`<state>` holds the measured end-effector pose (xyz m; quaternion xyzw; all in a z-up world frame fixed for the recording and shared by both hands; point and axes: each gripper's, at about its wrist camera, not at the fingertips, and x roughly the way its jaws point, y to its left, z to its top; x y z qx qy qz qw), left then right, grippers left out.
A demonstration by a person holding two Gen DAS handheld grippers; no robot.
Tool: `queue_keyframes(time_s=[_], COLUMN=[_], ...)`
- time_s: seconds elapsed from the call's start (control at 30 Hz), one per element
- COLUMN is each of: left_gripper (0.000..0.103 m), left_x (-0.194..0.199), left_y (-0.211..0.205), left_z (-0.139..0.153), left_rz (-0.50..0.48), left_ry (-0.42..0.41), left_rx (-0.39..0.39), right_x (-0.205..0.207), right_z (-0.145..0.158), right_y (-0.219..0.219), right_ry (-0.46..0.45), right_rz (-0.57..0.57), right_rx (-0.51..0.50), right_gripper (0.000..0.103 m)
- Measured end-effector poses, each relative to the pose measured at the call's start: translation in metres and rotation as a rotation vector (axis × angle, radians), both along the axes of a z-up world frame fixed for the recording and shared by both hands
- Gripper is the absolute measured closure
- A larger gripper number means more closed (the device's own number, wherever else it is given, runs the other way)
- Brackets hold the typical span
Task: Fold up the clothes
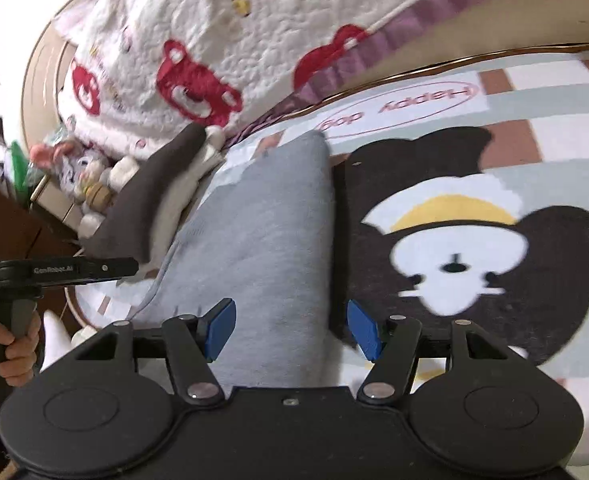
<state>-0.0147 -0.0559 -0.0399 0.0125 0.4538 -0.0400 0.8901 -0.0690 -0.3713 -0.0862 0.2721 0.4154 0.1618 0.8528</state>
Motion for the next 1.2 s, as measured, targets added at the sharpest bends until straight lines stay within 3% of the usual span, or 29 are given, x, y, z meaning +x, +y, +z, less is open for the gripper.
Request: queue_keyframes(time_s=[0.17,0.3,0.47,0.57,0.67,0.87,1.03,1.13,1.2], left_gripper=[0.06,0.053,0.052,0.051,0.051,0.051,0.051,0.05,0.05], left_x=[-0.006,-0.013,-0.011,-0.014,-0.022,-0.048,-0.063,-0.052,-0.055], left_y=[-0.006,0.019,0.065,0.097,0.119,0.143,0.168,0.178,0.183], left_z=[0.023,0.043,0.035,0.012,-0.003,-0.029,-0.051,-0.058,-0.057], left_rz=[-0.029,0.014,0.057,0.116,0.155,0.165,0.151,0.214,0.292], left_ry=[-0.034,-0.045,0.0,0.007,-0.018,0.012,0.022,0.03,-0.011], left_rx=[0.029,-0.004,-0.041,-0.165,-0.273,-0.371,-0.468,-0.533,-0.585], right_x=[0.004,0.016,0.025,0.022,0.022,0.031,0.052,0.073,0.087], right_z=[-0.01,-0.01,-0.015,-0.021,-0.018,0.011,0.013,0.008,-0.001], right_y=[-0.011,-0.012,-0.013,-0.011,-0.002,0.029,0.056,0.066,0.065], right_ry=[0.039,0.039,0.032,0.06,0.081,-0.003,0.062,0.07,0.072], right_rz=[0.01,0.042,0.07,0.084,0.119,0.184,0.229,0.247,0.213], right_rx=[0.058,0.066,0.1,0.11,0.045,-0.115,-0.13,-0.141,-0.148], right_gripper=[0.035,0.035,0.035,0.035,0.035,0.035,0.035,0.035,0.035])
